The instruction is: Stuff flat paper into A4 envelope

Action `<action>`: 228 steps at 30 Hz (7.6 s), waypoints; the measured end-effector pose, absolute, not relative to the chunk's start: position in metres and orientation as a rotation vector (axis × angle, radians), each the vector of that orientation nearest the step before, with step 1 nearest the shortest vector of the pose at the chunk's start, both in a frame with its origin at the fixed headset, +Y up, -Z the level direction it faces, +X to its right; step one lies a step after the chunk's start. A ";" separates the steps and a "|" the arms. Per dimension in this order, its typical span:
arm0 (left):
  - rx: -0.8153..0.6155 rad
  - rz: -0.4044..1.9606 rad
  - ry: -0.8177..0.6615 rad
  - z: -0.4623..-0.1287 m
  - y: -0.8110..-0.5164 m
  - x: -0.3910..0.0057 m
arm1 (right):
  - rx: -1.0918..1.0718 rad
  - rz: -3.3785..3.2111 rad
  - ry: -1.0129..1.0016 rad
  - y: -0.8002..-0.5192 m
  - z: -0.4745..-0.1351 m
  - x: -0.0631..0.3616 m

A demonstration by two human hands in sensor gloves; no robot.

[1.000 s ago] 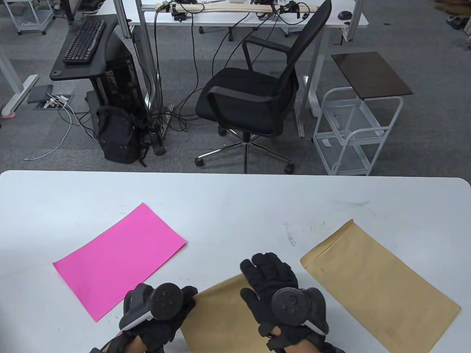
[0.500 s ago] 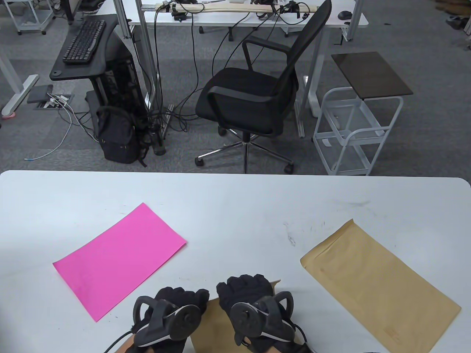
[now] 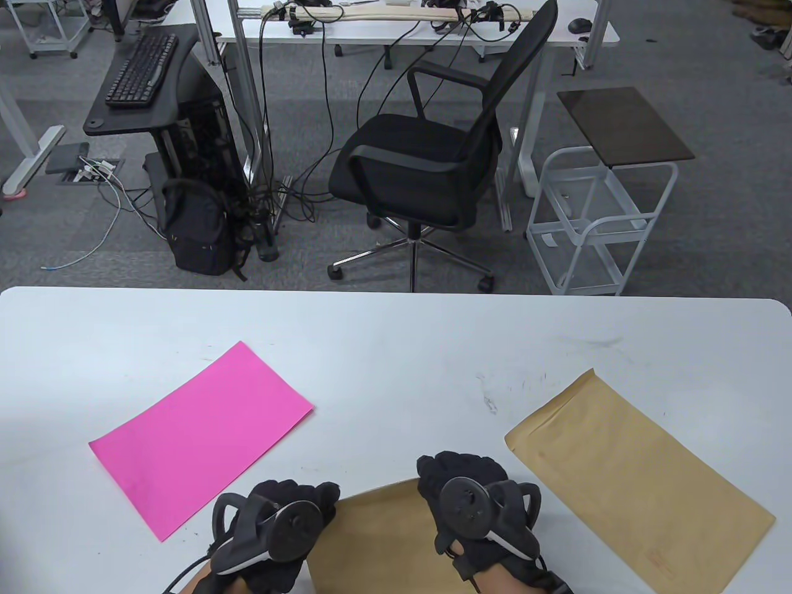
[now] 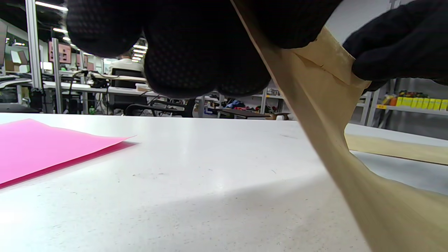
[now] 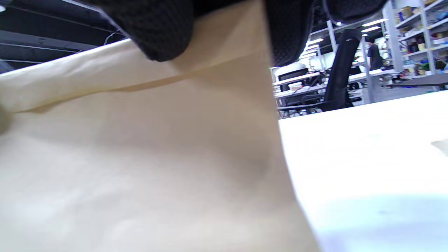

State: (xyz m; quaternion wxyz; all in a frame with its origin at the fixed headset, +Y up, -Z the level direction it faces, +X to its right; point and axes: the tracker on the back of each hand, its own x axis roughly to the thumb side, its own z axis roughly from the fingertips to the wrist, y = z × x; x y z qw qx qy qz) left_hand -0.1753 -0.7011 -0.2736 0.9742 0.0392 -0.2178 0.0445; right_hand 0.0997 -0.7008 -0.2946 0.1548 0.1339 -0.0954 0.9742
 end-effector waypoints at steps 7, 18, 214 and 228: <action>0.062 0.110 -0.431 -0.276 -0.701 -0.181 | 0.278 2.771 -0.288 -0.699 -0.298 0.122; 0.022 0.147 -0.392 -0.282 -0.703 -0.192 | 0.207 2.660 -0.170 -0.704 -0.303 0.130; -0.357 0.071 0.880 -0.339 -0.781 -0.386 | -0.357 2.792 0.693 -0.768 -0.326 0.201; -0.203 0.123 0.875 -0.339 -0.774 -0.390 | -0.310 2.884 0.663 -0.773 -0.324 0.188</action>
